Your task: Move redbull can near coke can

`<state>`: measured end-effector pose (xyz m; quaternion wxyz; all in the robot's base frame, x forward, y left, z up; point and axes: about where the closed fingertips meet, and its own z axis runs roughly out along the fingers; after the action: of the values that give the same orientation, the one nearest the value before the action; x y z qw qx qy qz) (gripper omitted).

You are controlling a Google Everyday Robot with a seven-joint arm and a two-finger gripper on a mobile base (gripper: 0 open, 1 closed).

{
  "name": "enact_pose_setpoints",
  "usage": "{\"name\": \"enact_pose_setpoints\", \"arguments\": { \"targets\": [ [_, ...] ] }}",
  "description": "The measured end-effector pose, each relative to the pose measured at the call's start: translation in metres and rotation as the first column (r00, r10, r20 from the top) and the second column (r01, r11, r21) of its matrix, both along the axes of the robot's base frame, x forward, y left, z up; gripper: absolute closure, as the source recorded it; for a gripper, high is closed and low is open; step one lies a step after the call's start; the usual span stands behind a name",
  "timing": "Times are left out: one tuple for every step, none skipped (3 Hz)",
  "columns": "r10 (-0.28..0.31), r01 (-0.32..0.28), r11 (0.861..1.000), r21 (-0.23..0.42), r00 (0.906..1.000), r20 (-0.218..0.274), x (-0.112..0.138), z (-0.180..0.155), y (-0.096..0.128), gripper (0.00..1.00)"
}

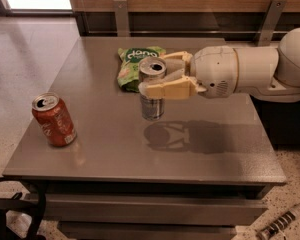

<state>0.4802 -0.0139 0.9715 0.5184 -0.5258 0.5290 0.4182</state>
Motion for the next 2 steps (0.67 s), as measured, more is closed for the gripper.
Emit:
{"name": "enact_pose_setpoints", "arguments": {
  "targets": [
    [0.0,0.0,1.0,0.0,1.0,0.0,0.0,0.0,0.0,1.0],
    [-0.034,0.033,0.999,-0.018,0.9993,-0.018,0.005,-0.009,0.02,1.0]
  ]
}}
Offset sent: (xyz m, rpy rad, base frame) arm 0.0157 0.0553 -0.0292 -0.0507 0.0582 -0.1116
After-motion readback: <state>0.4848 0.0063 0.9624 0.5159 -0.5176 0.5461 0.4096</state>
